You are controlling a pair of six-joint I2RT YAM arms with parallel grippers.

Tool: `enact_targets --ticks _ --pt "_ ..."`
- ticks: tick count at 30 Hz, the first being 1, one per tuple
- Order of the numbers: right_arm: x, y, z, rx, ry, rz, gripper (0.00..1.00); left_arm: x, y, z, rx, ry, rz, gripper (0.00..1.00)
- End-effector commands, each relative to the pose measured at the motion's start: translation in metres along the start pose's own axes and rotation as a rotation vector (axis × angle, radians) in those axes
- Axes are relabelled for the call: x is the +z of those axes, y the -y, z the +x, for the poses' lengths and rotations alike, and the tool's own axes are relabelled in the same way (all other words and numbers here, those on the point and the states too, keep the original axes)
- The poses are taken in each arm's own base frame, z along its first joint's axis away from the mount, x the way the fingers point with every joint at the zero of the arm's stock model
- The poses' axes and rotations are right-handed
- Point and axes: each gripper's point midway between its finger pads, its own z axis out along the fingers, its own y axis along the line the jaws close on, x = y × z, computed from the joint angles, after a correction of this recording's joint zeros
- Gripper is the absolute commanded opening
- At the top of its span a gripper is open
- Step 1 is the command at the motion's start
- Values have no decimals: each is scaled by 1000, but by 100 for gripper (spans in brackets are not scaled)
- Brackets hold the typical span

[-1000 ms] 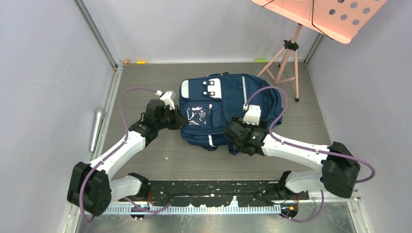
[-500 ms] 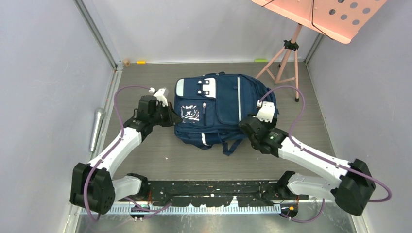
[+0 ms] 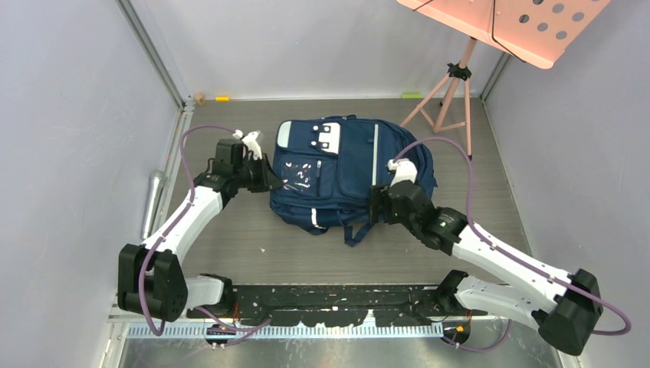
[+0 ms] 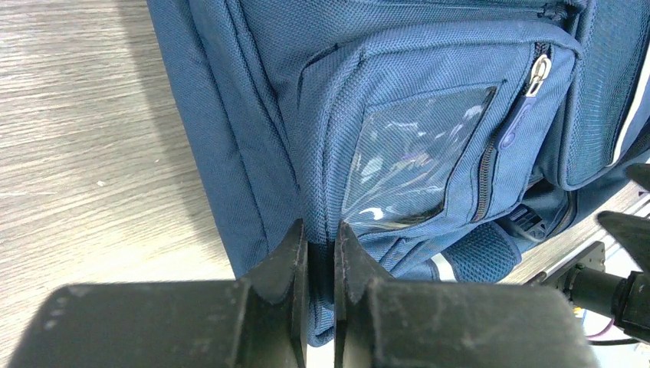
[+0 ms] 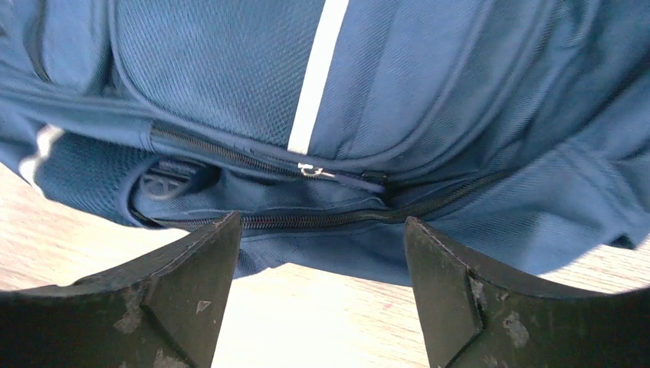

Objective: Pack the student bag
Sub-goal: Zip the student bag at the center of the board.

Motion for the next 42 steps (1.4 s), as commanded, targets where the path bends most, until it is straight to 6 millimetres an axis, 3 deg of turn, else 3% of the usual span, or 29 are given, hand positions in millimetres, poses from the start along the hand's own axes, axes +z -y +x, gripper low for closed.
enact_targets --ticks 1,12,20,26,31,34,36,37,39,42 --pt "11 -22 -2 -78 -32 -91 81 -9 0 -48 30 127 -29 0" --pt "39 -9 -10 -218 -16 25 69 -8 -7 -50 24 119 -46 0" --pt "39 -11 -24 -235 13 38 66 -12 -9 -49 26 117 -56 0" --pt "50 1 -21 -259 -9 75 66 -15 -10 -49 27 122 -59 0" --pt "61 -8 -14 -255 -32 11 61 -17 -10 -52 28 131 -58 0" --pt "65 -17 -13 -251 -27 -35 51 -18 -10 -53 28 134 -61 0" --pt "66 -20 -16 -239 -11 -48 39 -19 -14 -54 26 140 -76 0" --pt "66 -19 -17 -234 -6 -39 27 -20 -17 -54 25 142 -90 0" --pt "65 -11 -21 -217 3 16 10 -24 -27 -59 21 156 -127 0" --pt "58 10 -30 -193 32 136 1 -32 -43 -71 5 193 -163 0"
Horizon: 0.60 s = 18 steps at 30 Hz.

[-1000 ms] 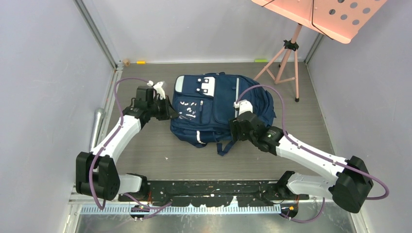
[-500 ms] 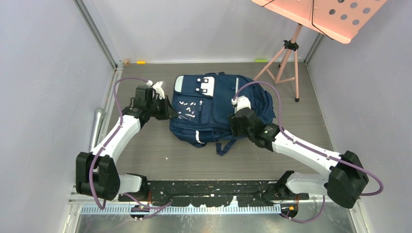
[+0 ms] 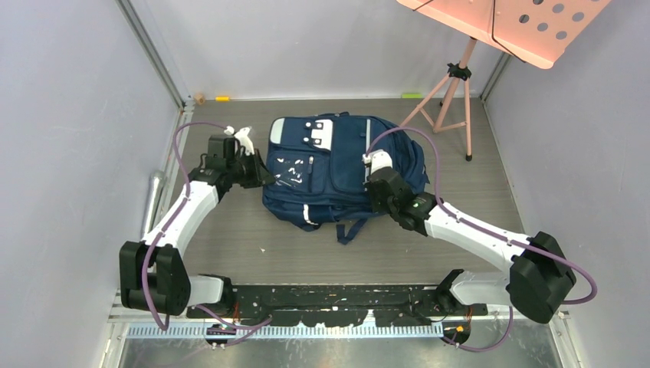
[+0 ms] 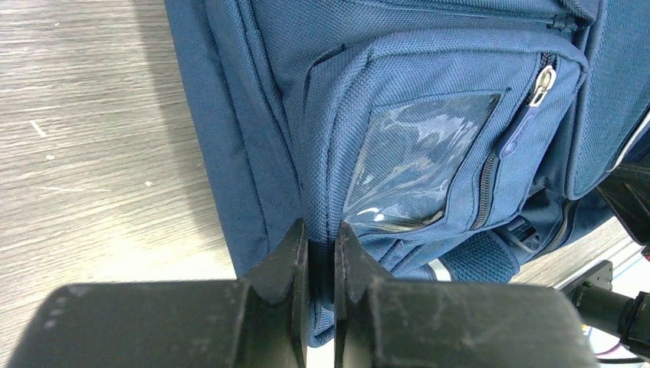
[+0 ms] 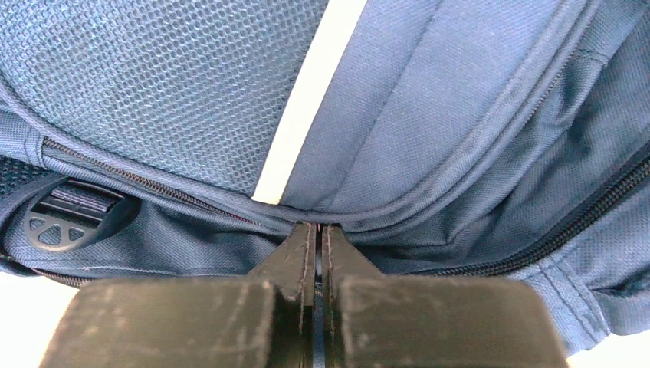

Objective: Pack the student bag
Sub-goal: Zip the student bag at the center of the board.

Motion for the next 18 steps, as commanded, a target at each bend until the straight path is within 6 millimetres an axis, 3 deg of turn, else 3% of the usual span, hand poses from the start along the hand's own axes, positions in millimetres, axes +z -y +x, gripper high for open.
enact_targets --ticks 1,5,9,14,18 --pt "-9 23 -30 85 105 135 1 -29 -30 -62 9 202 -123 0" --pt "-18 47 -29 133 112 216 0 -40 -57 -81 -35 252 -157 0" --pt "-17 60 -34 159 117 224 0 -36 -66 -95 -22 254 -150 0" --pt "0 64 -49 136 112 202 1 -22 -69 -115 34 271 -123 0" --pt "13 81 -61 129 96 250 1 -18 -86 -137 71 279 -204 0"
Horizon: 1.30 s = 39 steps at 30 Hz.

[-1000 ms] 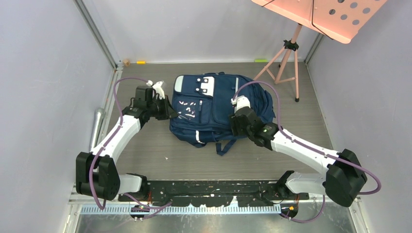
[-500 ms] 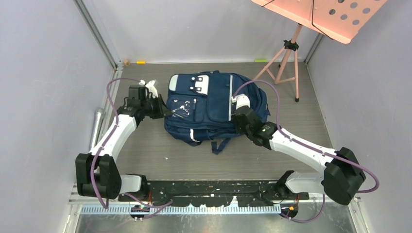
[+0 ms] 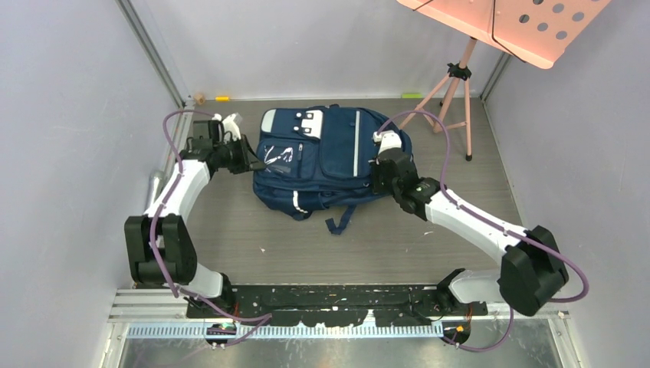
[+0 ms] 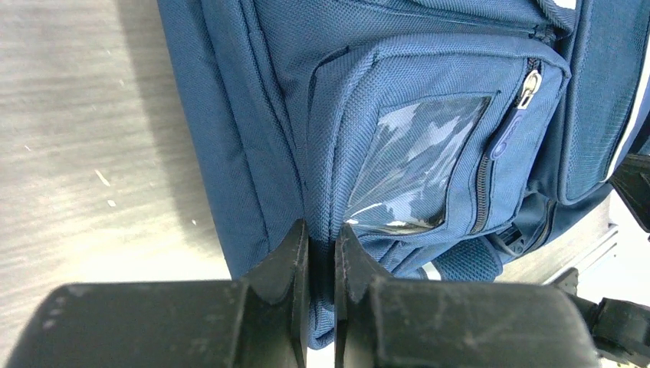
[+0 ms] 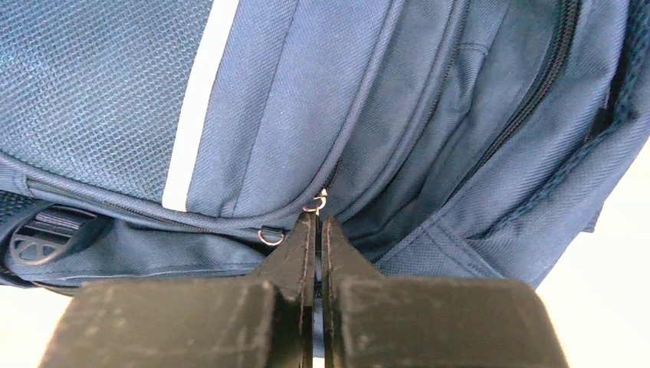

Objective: Pack the student bag
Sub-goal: Zip the student bag at the center of the board.

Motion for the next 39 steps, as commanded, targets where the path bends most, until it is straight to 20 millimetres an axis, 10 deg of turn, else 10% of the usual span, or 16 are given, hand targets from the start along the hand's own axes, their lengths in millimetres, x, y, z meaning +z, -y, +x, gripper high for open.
enact_targets --ticks 1,8,11,16,23,33,39 --pt "6 53 -32 -32 31 200 0 -22 -41 -108 164 302 -223 0" --pt "3 12 -40 -17 10 -34 1 -36 -10 -118 314 362 -235 74" --pt "-2 -7 -38 3 -1 -138 0 -38 45 -112 421 436 -150 84" --pt "-10 -24 -35 34 -20 -236 0 -28 149 -75 680 533 97 90" --pt "-24 -37 -41 87 -9 -315 0 17 222 -20 1045 501 290 90" --pt "-37 -37 -41 100 -19 -341 0 81 260 48 1246 354 321 91" --pt "-42 -34 -38 97 -31 -340 0 96 270 53 1293 402 269 78"
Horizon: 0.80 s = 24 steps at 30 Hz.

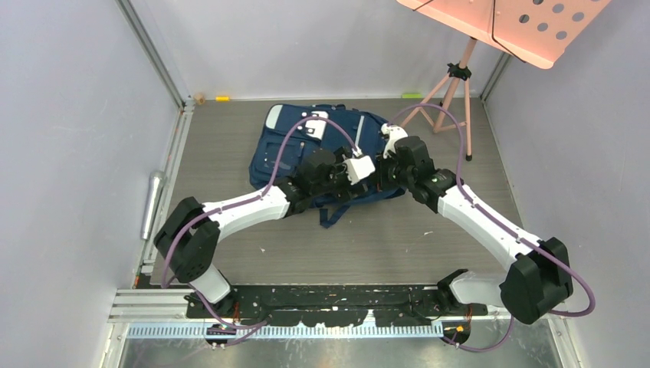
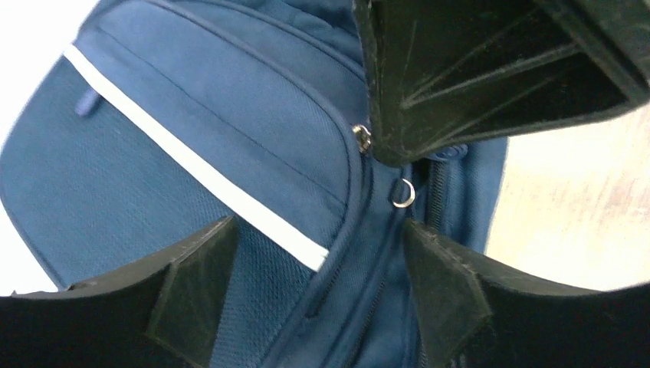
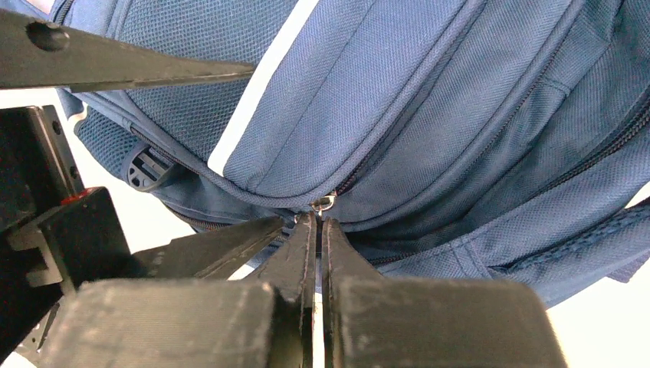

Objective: Pack the student bag
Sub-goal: Zip the student bag at the center of the board.

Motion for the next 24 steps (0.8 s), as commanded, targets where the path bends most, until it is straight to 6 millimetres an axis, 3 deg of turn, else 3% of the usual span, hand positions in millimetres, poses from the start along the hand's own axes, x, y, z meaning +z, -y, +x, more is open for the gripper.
enact_targets --ticks 1,6,8,13,16,24 --pt "-20 -13 -19 -1 55 -54 1 9 -20 -37 92 88 -112 70" --pt "-21 -3 -14 15 55 0 1 11 -14 -28 141 50 -127 14" --pt "-23 5 -14 18 62 40 0 7 -13 -21 144 35 -143 0" --pt "-31 26 -15 22 82 158 0 -16 -12 1 99 -6 -197 0" --pt "-34 38 -6 22 45 221 1 -34 -8 12 65 -18 -213 0" --pt "-41 55 -8 19 48 323 0 -95 -5 51 -43 -123 -307 0"
